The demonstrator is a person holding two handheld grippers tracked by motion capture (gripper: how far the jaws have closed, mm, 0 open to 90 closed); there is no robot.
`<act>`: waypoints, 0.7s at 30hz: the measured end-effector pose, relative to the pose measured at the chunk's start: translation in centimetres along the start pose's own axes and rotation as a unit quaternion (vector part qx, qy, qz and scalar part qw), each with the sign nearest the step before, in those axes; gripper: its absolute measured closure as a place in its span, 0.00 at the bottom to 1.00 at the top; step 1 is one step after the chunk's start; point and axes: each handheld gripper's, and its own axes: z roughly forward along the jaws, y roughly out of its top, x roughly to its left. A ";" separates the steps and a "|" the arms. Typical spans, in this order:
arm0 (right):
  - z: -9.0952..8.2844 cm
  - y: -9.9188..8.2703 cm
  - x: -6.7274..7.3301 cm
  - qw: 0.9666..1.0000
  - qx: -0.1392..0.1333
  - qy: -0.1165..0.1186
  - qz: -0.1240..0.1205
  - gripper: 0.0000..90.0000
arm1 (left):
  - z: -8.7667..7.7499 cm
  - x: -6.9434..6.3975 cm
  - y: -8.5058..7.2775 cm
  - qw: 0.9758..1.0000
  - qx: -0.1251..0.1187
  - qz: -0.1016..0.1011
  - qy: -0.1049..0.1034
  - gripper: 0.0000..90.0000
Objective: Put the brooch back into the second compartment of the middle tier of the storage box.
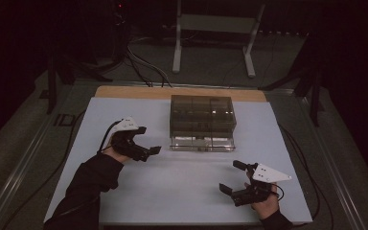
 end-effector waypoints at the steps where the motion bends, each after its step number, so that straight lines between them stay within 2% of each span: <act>1: 0.0 0.0 0.0 1.000 -0.002 0.000 -0.001 0.00 | -0.1 0.0 -0.2 1.000 0.001 0.000 0.001 0.00; 11: 0.0 0.0 -0.1 1.000 0.001 0.000 0.003 0.00 | -1.5 0.0 -2.3 1.000 -0.004 0.001 0.014 0.00; 21: 0.2 0.0 -0.1 1.000 0.003 0.001 0.001 0.00 | -2.6 -0.4 -4.6 1.000 -0.015 -0.007 0.018 0.00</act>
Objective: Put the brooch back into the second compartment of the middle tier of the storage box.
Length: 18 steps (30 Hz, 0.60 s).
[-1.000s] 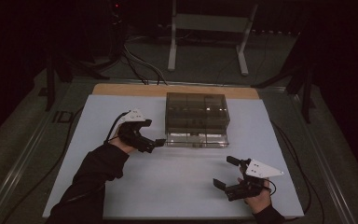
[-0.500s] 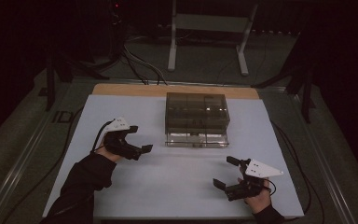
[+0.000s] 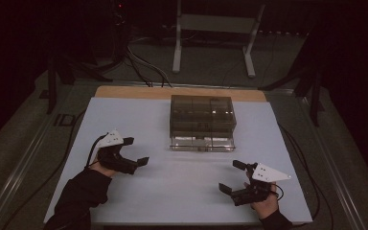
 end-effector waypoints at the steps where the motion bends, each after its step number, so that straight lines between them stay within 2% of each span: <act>1: 0.0 0.0 0.0 1.000 0.001 0.000 0.001 0.00 | -0.1 0.0 -0.3 1.000 -0.002 -0.002 0.000 0.00; 6: 0.0 0.0 0.0 1.000 0.001 -0.001 0.000 0.00 | -0.2 -0.2 -1.8 1.000 -0.010 -0.008 0.009 0.00; 9: -0.1 0.1 0.0 1.000 -0.002 -0.002 0.002 0.00 | -0.5 -0.2 -2.8 1.000 -0.013 -0.018 0.009 0.00; 16: 0.0 0.0 0.0 1.000 0.001 -0.001 -0.001 0.00 | -1.2 -0.6 -4.6 0.999 -0.018 -0.011 0.029 0.00; 18: -0.1 0.0 0.0 1.000 0.002 -0.001 -0.001 0.00 | -1.3 -0.7 -5.2 0.999 -0.014 -0.017 0.032 0.00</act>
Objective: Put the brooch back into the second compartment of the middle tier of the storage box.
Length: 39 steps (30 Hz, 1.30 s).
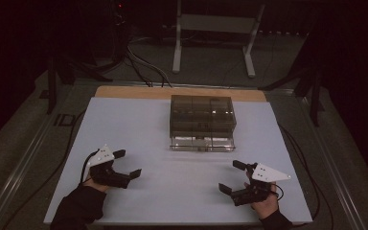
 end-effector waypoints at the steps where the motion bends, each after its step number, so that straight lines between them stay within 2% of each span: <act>1: 0.0 0.0 0.0 1.000 -0.001 0.000 0.000 0.00 | -0.1 0.0 -0.3 1.000 0.003 -0.003 -0.003 0.00; 14: -0.1 0.0 0.0 1.000 -0.002 0.002 0.002 0.00 | -2.1 -0.8 -3.0 0.999 0.033 0.018 0.023 0.00; 17: -0.1 0.0 0.0 1.000 0.000 0.001 -0.001 0.00 | -2.9 -0.9 -3.4 0.999 0.024 0.014 0.033 0.00; 20: -0.2 0.1 0.0 1.000 -0.004 0.001 -0.001 0.00 | -3.6 -0.8 -3.8 0.999 0.021 0.001 0.034 0.00; 23: -0.2 0.0 0.0 1.000 0.000 0.001 -0.002 0.00 | -4.3 -1.0 -4.1 0.999 0.015 -0.002 0.040 0.00; 29: -0.2 0.0 0.1 1.000 -0.001 0.000 -0.002 0.00 | -4.7 -1.0 -4.4 0.999 0.015 -0.009 0.044 0.00; 35: -0.1 0.0 0.0 1.000 0.001 0.002 0.000 0.00 | -4.6 -1.2 -4.2 0.999 0.002 0.000 0.040 0.00; 39: 0.0 0.0 0.1 1.000 0.002 0.002 -0.001 0.00 | -4.3 -1.3 -4.1 0.999 0.009 0.004 0.041 0.00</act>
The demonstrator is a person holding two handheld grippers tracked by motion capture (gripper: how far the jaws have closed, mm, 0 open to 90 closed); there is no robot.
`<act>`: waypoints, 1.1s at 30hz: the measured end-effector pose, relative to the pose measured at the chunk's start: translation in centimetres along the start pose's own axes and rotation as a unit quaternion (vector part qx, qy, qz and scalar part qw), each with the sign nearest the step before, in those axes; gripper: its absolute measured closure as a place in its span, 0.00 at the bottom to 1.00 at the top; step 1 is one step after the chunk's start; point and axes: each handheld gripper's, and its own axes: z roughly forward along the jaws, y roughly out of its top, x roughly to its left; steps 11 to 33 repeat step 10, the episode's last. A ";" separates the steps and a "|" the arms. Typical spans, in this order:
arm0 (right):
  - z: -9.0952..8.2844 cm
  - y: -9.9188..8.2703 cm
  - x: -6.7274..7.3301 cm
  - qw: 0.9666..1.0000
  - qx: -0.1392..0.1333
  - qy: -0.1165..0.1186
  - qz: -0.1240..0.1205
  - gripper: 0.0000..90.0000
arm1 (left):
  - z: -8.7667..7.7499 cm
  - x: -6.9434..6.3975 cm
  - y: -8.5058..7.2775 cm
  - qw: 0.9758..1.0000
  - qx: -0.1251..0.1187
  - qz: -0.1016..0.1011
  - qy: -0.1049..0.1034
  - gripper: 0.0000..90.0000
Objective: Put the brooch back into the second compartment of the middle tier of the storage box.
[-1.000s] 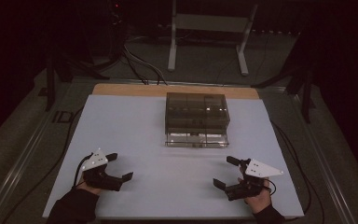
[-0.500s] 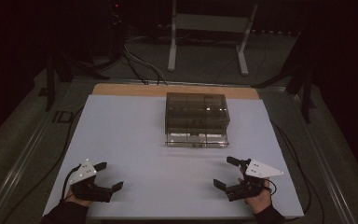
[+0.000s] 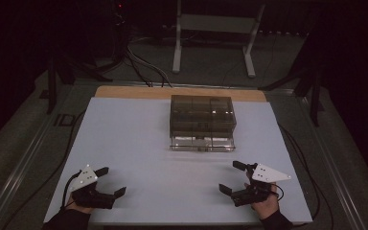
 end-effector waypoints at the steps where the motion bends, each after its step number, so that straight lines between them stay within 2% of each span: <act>1: 0.0 0.0 0.0 1.000 0.000 0.000 0.000 0.00 | 0.0 -0.1 0.0 1.000 -0.001 0.001 0.000 0.00; 33: 0.1 0.0 -0.1 1.000 0.001 -0.001 0.002 0.00 | 0.1 -0.1 0.1 1.000 -0.005 0.006 0.001 0.00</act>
